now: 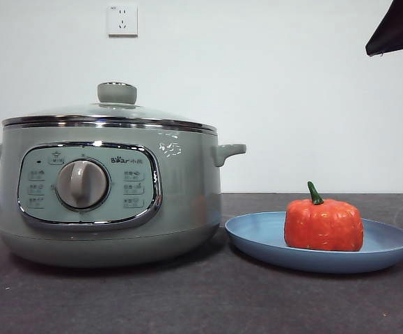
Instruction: Take the pumpkin out from the steamer,put the pumpkin in the blue plate,close the lid
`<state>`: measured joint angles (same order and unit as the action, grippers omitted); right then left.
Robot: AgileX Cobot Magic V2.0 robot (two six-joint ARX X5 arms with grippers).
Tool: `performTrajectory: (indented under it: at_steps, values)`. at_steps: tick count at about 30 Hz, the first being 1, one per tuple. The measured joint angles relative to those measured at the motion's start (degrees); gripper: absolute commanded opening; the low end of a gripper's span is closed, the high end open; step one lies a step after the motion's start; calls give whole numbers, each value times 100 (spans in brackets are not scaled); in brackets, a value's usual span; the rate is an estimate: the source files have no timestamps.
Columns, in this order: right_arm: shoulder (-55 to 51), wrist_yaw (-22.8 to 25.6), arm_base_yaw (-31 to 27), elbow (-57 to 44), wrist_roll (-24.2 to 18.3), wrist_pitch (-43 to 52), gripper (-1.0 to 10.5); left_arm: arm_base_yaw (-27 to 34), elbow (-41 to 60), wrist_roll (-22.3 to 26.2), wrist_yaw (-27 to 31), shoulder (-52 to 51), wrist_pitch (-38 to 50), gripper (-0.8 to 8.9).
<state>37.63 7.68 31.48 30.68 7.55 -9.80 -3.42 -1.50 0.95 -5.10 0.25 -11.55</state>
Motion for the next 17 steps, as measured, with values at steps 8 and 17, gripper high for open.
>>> performTrajectory:
  at_steps: [8, 17]
  values:
    - [-151, 13, -7, 0, -98, -221, 1, 0, 0, 0, 0, 0, 0, -3]
    - [-1759, -901, -1429, -551, -726, -616, 1, 0, 0, 0, -2, 0, 0, -3]
